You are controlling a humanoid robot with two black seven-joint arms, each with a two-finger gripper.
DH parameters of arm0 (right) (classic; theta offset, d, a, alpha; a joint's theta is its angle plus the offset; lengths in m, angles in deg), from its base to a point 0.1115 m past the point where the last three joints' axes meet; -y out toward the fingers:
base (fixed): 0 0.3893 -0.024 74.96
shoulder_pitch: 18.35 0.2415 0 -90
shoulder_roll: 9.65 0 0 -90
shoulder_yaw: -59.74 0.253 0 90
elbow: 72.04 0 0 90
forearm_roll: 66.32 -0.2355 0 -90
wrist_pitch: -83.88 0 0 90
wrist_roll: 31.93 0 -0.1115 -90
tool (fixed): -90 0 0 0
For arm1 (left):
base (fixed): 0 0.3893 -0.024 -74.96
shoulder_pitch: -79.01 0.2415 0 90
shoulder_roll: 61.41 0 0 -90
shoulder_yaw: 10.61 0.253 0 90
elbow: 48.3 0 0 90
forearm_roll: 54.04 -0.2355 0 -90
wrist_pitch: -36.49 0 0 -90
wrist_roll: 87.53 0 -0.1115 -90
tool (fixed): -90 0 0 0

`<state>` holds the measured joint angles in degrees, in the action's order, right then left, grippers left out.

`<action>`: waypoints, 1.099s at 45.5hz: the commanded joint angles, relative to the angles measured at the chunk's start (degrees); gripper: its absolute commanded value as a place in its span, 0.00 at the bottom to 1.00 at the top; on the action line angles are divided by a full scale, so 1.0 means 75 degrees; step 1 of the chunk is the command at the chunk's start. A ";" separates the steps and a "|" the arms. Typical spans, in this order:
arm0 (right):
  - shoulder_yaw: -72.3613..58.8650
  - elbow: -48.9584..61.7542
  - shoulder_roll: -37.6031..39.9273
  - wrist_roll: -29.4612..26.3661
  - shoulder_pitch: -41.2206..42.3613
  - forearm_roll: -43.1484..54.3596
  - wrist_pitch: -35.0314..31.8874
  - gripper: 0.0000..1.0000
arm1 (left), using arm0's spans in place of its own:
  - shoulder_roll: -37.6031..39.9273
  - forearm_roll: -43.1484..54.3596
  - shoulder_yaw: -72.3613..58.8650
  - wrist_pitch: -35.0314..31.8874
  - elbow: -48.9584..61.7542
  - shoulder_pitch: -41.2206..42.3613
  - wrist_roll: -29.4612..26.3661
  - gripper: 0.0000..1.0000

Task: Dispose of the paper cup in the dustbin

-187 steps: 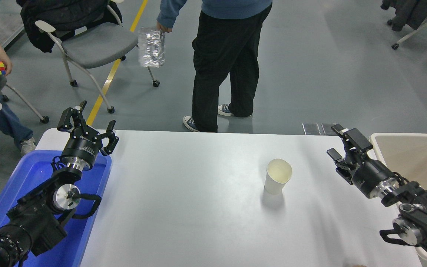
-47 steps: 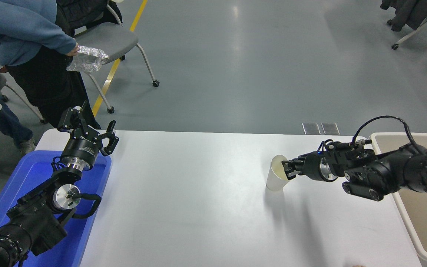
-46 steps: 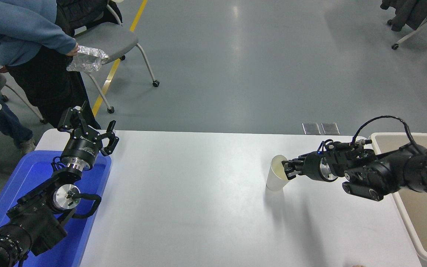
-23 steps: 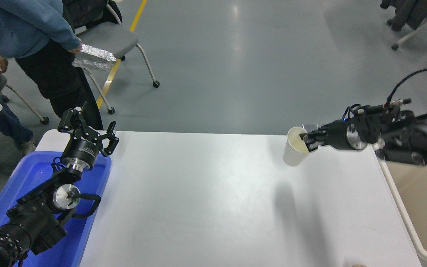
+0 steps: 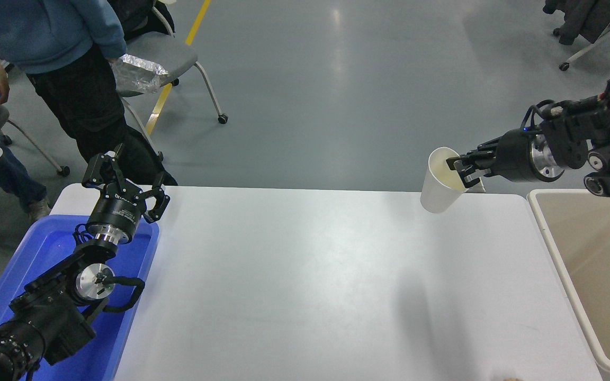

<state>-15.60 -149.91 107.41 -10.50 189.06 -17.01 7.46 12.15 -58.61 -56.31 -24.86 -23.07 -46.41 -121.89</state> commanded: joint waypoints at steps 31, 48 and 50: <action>-0.0045 0.1687 0.4209 0.0167 -0.2494 -0.0247 0.0040 0.00 | 0.0000 0.0000 -0.0001 0.0000 0.0000 0.0000 0.0011 1.00; 0.2569 0.3585 0.4456 0.0155 -0.5599 -0.0763 0.0064 0.00 | 0.0000 0.0000 -0.0001 0.0000 0.0000 0.0000 -0.0001 1.00; 0.2768 0.3773 0.4444 0.0143 -0.5787 -0.0774 0.0075 0.00 | 0.0000 0.0000 -0.0001 0.0000 0.0000 0.0000 -0.0001 1.00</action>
<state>-5.50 -129.54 139.53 -9.51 158.04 -20.67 7.80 12.15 -58.60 -56.32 -24.86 -23.07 -46.41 -121.89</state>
